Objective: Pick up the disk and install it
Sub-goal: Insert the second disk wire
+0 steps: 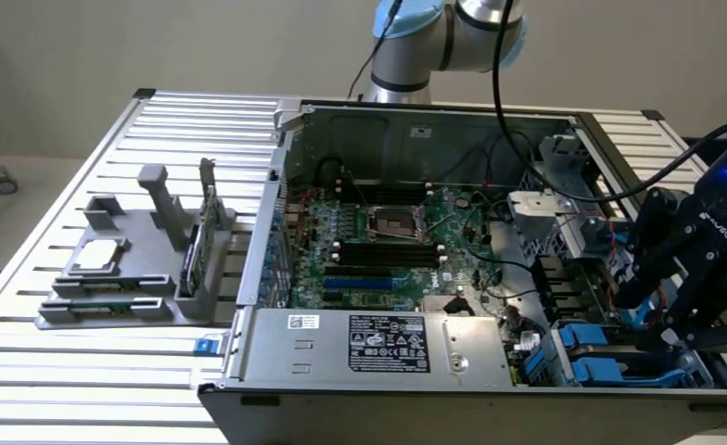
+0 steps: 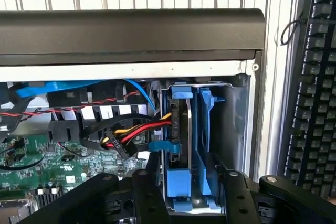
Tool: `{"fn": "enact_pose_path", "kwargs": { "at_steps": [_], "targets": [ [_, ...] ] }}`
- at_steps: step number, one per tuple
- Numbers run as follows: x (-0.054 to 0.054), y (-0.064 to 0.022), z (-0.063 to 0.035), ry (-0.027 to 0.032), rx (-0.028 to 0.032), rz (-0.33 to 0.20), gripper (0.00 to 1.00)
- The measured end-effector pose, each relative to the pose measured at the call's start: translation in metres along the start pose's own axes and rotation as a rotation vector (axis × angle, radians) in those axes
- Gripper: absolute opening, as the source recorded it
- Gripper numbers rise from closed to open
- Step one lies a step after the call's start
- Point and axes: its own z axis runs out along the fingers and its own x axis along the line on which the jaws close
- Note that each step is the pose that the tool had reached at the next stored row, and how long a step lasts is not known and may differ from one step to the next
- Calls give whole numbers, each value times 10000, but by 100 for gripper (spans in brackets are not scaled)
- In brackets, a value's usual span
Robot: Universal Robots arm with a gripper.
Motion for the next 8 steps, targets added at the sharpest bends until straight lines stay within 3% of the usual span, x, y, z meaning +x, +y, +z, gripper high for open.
{"fn": "enact_pose_path", "kwargs": {
  "at_steps": [6, 7, 8],
  "targets": [
    [-38, -24, -37, 0, 0, 1, 46],
    [-45, -33, -41, 0, 0, 0, 40],
    [-53, -46, -45, 0, 0, 0, 40]
  ]
}}
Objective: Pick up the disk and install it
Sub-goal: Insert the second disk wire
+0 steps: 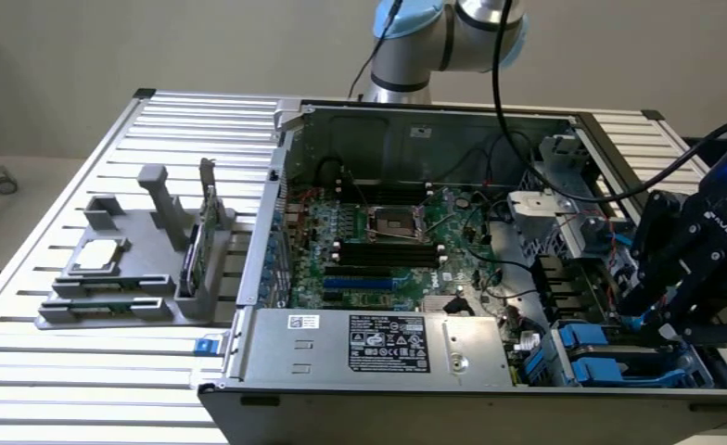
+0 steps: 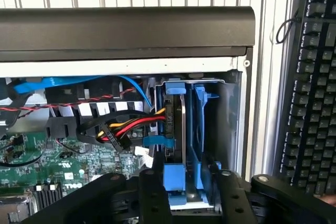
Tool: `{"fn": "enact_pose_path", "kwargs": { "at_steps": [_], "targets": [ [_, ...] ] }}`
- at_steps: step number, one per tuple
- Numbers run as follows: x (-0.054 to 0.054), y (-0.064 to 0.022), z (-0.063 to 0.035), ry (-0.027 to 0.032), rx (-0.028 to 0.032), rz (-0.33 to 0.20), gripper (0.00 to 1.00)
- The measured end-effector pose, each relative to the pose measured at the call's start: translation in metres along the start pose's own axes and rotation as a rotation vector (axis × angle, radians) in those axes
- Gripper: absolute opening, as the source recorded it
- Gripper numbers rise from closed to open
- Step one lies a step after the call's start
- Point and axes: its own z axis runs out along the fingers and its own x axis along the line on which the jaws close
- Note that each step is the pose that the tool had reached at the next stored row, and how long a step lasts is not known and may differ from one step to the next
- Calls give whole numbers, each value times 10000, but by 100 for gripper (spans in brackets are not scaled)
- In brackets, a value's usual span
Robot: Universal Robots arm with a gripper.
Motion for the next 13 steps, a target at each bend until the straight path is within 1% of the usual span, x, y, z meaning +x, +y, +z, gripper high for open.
{"fn": "enact_pose_path", "kwargs": {
  "at_steps": [2, 3, 6, 9, 13],
  "targets": [
    [-21, -40, -1, 4, 0, 0, 27],
    [-35, -71, 2, 13, 1, -1, 27],
    [-75, -201, 15, 61, 2, -7, 11],
    [-101, -339, 30, 133, 5, -15, 11],
    [-109, -509, 45, 241, 10, -20, 11]
  ]
}}
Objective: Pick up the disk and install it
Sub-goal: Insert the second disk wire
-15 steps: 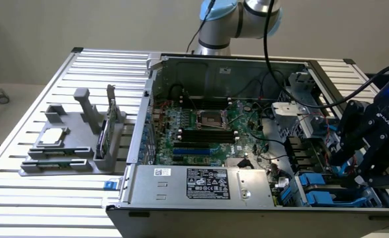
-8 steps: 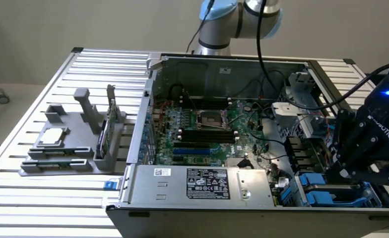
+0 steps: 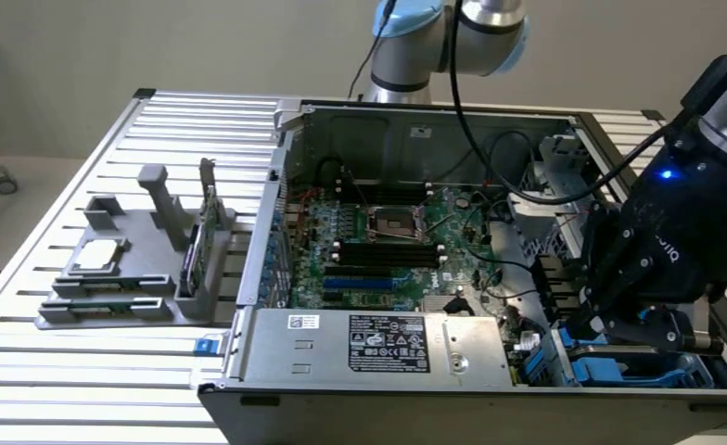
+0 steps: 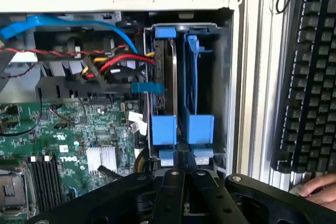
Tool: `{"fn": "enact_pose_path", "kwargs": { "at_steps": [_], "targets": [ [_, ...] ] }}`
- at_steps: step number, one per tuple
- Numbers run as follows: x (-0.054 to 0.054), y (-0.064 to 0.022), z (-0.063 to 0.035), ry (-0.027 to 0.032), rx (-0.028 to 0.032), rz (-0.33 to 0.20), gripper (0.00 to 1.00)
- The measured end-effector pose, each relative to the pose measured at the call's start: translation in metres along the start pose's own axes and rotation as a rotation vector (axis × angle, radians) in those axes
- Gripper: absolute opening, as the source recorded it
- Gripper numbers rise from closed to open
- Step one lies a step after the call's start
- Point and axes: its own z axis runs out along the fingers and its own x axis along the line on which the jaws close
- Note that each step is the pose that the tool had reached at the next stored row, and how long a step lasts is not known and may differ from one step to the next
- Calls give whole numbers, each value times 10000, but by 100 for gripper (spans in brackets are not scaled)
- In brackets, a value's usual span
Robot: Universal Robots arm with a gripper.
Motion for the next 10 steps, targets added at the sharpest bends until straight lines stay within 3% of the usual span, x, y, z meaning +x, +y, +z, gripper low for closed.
{"fn": "enact_pose_path", "kwargs": {
  "at_steps": [10],
  "targets": [
    [-1, -17, 2, 5, -5, 2, 11]
  ]
}}
